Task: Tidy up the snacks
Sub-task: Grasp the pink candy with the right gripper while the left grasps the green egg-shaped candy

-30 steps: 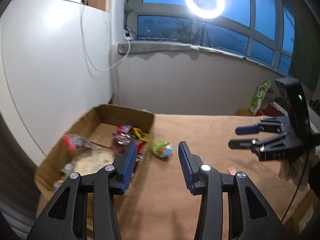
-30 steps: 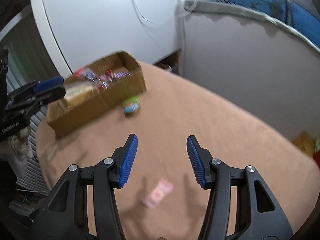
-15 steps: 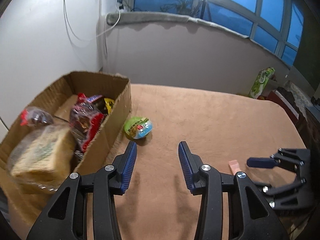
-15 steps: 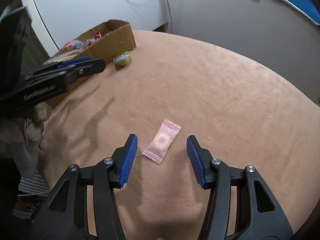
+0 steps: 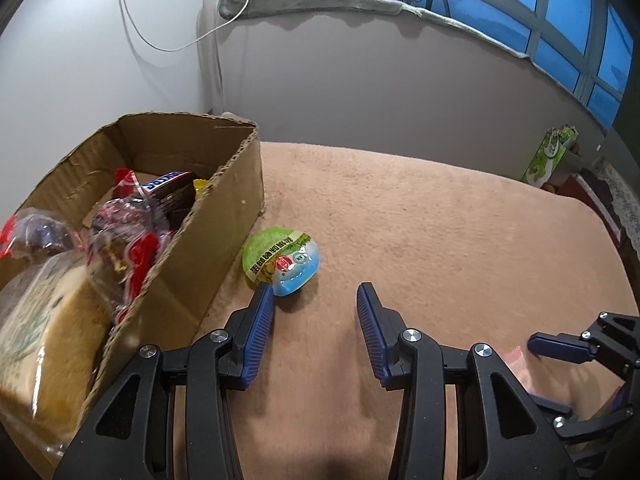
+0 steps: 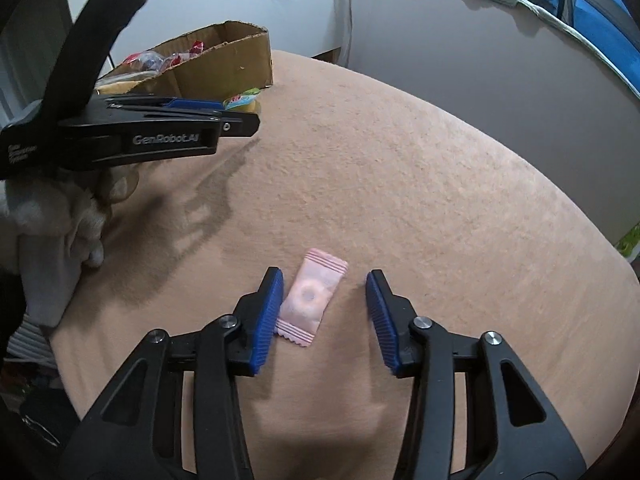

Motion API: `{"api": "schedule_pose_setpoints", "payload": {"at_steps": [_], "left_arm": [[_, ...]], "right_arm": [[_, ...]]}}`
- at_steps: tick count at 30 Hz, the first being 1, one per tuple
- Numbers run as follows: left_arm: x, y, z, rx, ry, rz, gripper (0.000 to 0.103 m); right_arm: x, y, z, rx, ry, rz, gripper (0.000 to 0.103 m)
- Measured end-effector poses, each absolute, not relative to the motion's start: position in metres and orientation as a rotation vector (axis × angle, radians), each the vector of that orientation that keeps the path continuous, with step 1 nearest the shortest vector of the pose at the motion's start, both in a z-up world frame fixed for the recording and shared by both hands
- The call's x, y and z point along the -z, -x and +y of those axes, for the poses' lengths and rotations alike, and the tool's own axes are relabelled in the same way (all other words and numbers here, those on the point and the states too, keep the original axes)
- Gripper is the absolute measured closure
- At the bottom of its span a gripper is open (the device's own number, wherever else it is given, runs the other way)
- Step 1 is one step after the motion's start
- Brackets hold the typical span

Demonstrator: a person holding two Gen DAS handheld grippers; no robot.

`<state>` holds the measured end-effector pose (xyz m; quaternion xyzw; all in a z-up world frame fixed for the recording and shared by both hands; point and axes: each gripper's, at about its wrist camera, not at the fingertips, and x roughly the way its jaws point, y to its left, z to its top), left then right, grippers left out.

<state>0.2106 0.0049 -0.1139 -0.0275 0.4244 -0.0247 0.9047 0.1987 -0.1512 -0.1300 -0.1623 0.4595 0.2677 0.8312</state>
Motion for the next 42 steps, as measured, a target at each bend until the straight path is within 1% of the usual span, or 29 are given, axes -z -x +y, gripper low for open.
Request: {"api": "schedule_pose_setpoints", "payload": {"at_steps": [10,14,18,23,24,26,34,42], "left_arm": [[0.114,-0.226,0.000,0.124,0.058,0.886,0.061],[0.096,-0.222,-0.002,0.142,0.050,0.846,0.061],[0.085,-0.238,-0.010,0.119,-0.025,0.830,0.061],[0.086,-0.265,-0.016,0.074,-0.087,0.860,0.061],[0.087,-0.269,-0.017,0.066,-0.098,0.868,0.057],[0.089,-0.275,-0.017,0.054,-0.117,0.882,0.057],[0.093,-0.274,-0.039,0.104,-0.251,0.906,0.056],[0.100,-0.276,-0.036,0.094,-0.263,0.949,0.056]], "right_arm": [[0.129,-0.210,-0.164,-0.591,0.350,0.966,0.063],[0.129,-0.211,-0.170,-0.600,0.331,0.962,0.063],[0.129,-0.210,-0.172,-0.607,0.322,0.957,0.063],[0.128,-0.208,-0.179,-0.621,0.309,0.955,0.063],[0.128,-0.208,-0.179,-0.623,0.309,0.954,0.063],[0.128,-0.208,-0.180,-0.630,0.300,0.953,0.063],[0.126,-0.208,-0.181,-0.639,0.280,0.954,0.063],[0.125,-0.207,-0.182,-0.643,0.275,0.953,0.063]]}}
